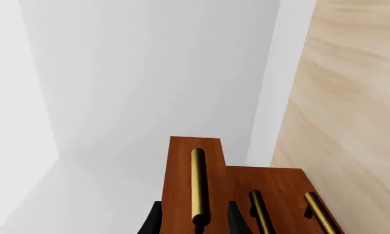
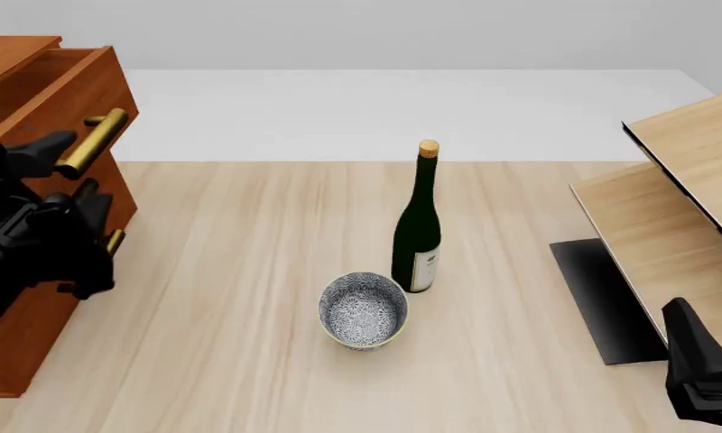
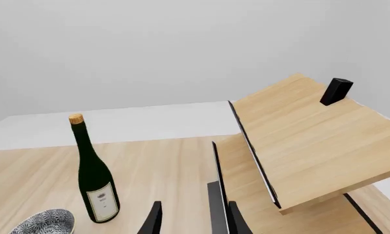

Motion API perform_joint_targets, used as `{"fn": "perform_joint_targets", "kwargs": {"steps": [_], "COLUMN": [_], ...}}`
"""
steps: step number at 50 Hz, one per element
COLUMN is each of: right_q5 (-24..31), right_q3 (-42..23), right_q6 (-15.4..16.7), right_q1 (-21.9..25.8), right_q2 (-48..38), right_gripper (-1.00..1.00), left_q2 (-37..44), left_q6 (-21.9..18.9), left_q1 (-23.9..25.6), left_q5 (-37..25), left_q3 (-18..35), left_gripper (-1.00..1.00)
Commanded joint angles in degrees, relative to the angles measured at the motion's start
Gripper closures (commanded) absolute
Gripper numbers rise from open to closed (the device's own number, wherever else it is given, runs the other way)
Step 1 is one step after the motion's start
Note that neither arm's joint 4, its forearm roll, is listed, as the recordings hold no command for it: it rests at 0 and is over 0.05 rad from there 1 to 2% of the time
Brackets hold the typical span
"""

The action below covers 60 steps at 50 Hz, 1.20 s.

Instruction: Close the bottom drawer of the cabinet and open the top drawer.

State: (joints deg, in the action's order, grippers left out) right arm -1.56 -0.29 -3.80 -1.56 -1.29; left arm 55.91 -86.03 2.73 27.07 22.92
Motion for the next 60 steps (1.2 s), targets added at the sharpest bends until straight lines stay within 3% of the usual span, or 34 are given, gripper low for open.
{"fn": "perform_joint_targets", "kwargs": {"steps": [1,20,28,34,36,38,41,42,44,45,47,48,50,54,56,57,58,59,60], "right_q5": [0.15,0.73,0.80,0.81,0.80,0.79,0.77,0.75,0.71,0.69,0.70,0.71,0.71,0.61,0.60,0.61,0.61,0.63,0.65], "right_q3": [-0.02,0.00,-0.02,-0.02,-0.03,-0.03,-0.02,-0.02,-0.01,-0.01,-0.02,-0.02,-0.03,-0.02,-0.02,-0.02,-0.01,-0.01,-0.01], "right_q6": [-0.09,-0.40,-0.44,-0.44,-0.51,-0.57,-0.65,-0.69,-0.70,-0.76,-0.74,-0.81,-0.84,-0.84,-0.88,-0.92,-0.93,-0.92,-0.92], "right_q1": [0.03,-0.19,-0.46,-0.35,-0.42,-0.54,-0.59,-0.56,-0.47,-0.39,-0.40,-0.44,-0.49,-0.64,-0.66,-0.67,-0.67,-0.67,-0.66], "right_q2": [0.16,0.83,1.04,1.05,1.05,1.05,1.03,1.00,0.96,0.96,0.97,0.98,0.99,0.88,0.87,0.89,0.90,0.92,0.96], "right_gripper": [-1.00,-1.00,-1.00,-1.00,-1.00,-1.00,-1.00,-1.00,-1.00,-1.00,-1.00,-1.00,-1.00,-1.00,-1.00,-1.00,-1.00,-1.00,-1.00], "left_q2": [-0.60,-2.04,-2.66,-3.06,-2.61,-2.66,-2.44,-2.28,-2.09,-1.51,-1.57,0.19,0.41,1.81,1.03,2.09,2.44,1.82,1.97], "left_q6": [1.16,4.40,7.53,14.58,13.91,17.64,16.75,19.41,21.02,25.26,25.35,32.36,33.38,40.91,41.42,45.07,45.88,44.27,47.06], "left_q1": [1.83,6.14,7.07,7.29,6.97,7.44,7.20,6.79,7.16,6.87,7.50,7.01,6.91,6.48,5.46,5.33,5.21,2.99,3.08], "left_q5": [-1.98,-6.78,-10.86,-17.91,-17.28,-20.48,-18.90,-22.32,-23.41,-28.14,-27.08,-33.96,-33.84,-39.78,-39.38,-42.82,-43.68,-42.70,-44.08], "left_q3": [1.58,7.24,11.62,20.29,20.09,23.63,23.50,25.76,27.51,31.57,32.06,38.41,39.57,45.83,45.63,47.99,48.35,47.02,48.45], "left_gripper": [-1.00,-1.00,-1.00,-1.00,-1.00,-1.00,-1.00,-1.00,-1.00,-1.00,-1.00,-1.00,-1.00,-1.00,-1.00,-1.00,-1.00,-1.00,-1.00]}}
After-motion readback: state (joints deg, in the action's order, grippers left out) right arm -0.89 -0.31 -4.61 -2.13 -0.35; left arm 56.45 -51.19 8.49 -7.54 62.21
